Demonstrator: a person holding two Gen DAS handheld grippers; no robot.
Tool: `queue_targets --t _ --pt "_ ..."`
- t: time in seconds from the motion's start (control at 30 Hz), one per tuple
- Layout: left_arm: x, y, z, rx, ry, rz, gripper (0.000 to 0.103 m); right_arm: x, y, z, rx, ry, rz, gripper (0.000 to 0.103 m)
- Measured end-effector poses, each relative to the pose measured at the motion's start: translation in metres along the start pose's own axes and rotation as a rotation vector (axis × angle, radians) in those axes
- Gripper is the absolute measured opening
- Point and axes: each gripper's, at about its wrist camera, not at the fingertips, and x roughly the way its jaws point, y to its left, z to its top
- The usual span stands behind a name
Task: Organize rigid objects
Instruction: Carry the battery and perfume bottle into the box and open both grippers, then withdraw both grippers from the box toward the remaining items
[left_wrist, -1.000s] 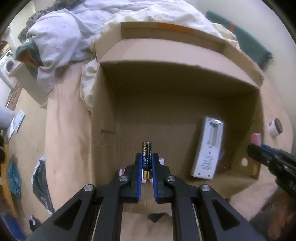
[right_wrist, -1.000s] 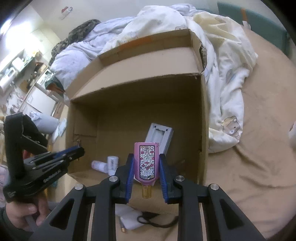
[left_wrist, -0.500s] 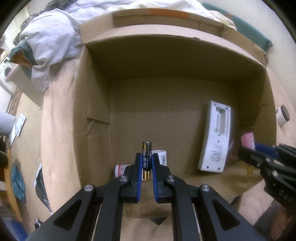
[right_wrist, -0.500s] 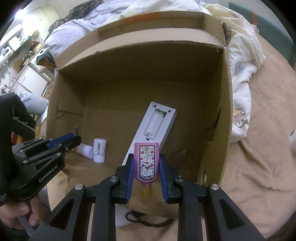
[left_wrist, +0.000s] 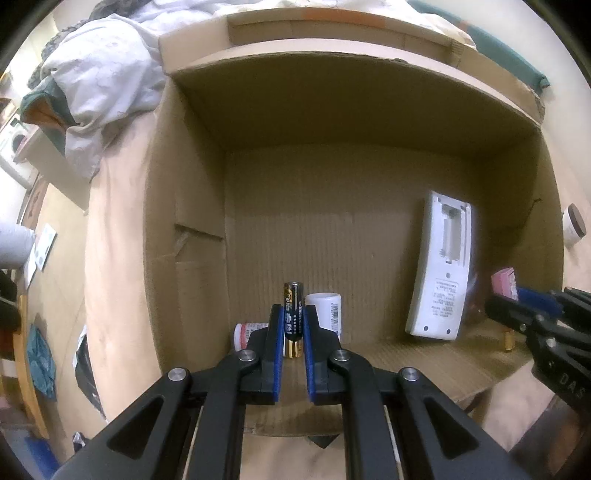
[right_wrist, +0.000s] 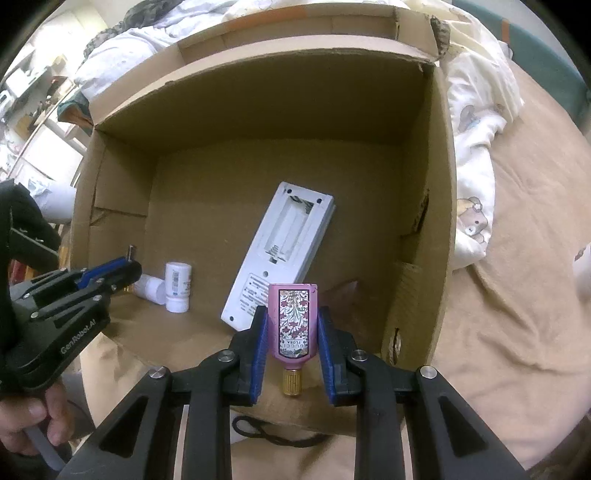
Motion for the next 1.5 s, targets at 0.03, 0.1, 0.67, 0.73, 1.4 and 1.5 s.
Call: queue_targets --t 0.03,0.1,0.67,0.73,1.4,1.5 --pt "0.0 0.0 0.0 0.003 -0.002 0.0 0.009 0.0 0.0 0.0 0.001 -0.003 -0.001 0.026" --pt "0.0 -0.001 0.0 0.01 -0.001 0.003 0.009 -0.001 0.001 0.001 0.003 -0.006 0.003 0.026" --pt "-0.026 -0.007 0.001 -0.019 -0.078 0.012 0.07 -0.044 -0.016 0.007 0.097 -0.204 0.124 0.103" --pt "-0.029 -0.007 0.002 -0.021 -0.083 0.014 0.07 -0.047 -0.018 0.007 0.103 -0.225 0.119 0.103" --pt "-0.097 0.019 0.001 -0.026 -0.145 0.05 0.07 -0.118 -0.022 -0.01 0.135 -0.393 0.146 0.103" --pt "-0.111 0.027 -0.005 -0.048 -0.15 0.033 0.07 -0.129 -0.017 -0.015 0.128 -0.372 0.157 0.103"
